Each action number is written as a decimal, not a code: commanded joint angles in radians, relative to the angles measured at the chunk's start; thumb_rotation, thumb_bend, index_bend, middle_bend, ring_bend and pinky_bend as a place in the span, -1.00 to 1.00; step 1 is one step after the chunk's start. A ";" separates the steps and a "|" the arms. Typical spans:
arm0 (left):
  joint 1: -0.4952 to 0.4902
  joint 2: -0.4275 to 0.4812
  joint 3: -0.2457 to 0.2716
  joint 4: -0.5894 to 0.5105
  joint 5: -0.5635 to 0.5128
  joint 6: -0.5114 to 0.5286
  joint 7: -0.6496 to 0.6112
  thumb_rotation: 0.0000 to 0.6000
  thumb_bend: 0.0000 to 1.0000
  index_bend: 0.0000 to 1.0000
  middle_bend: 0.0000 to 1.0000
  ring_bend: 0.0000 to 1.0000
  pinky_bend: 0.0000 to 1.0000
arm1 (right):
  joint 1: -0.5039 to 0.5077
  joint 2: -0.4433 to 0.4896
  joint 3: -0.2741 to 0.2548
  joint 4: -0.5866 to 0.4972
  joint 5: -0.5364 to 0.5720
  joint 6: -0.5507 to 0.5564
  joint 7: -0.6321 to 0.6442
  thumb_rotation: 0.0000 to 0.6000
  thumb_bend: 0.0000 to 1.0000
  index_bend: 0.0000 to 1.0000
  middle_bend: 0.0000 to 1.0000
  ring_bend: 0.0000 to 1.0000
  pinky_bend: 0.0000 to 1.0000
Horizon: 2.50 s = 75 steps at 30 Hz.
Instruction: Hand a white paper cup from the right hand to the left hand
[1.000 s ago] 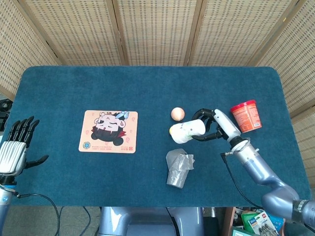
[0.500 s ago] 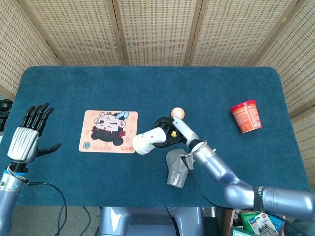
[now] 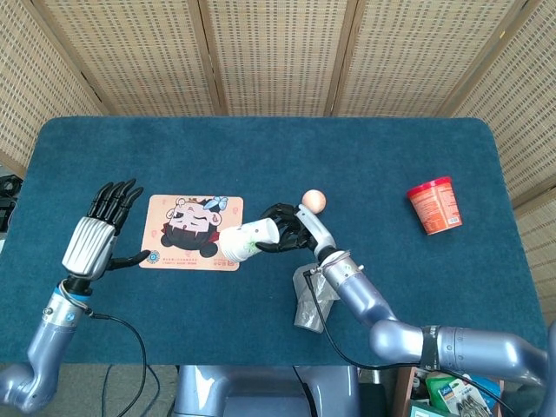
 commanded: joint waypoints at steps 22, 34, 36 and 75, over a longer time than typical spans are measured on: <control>-0.162 -0.199 -0.073 -0.010 -0.034 -0.050 0.131 1.00 -0.39 -0.31 -1.00 -1.00 -1.00 | -0.069 0.022 0.048 -0.023 0.015 -0.041 0.035 1.00 -0.11 0.16 0.24 0.06 0.29; -0.193 -0.217 -0.064 -0.018 -0.029 -0.064 0.156 1.00 -0.38 -0.19 -1.00 -1.00 -1.00 | -0.076 0.023 0.058 -0.019 0.017 -0.053 0.040 1.00 -0.09 0.17 0.24 0.06 0.29; -0.198 -0.221 -0.060 -0.006 -0.022 -0.064 0.155 1.00 -0.38 -0.14 -1.00 -1.00 -1.00 | -0.079 0.025 0.060 -0.018 0.018 -0.054 0.042 1.00 -0.09 0.17 0.24 0.06 0.29; -0.311 -0.363 -0.058 0.252 0.070 0.024 0.084 1.00 -0.33 0.11 -1.00 -1.00 -1.00 | -0.112 0.047 0.067 -0.002 0.002 -0.109 0.074 1.00 -0.06 0.17 0.25 0.07 0.29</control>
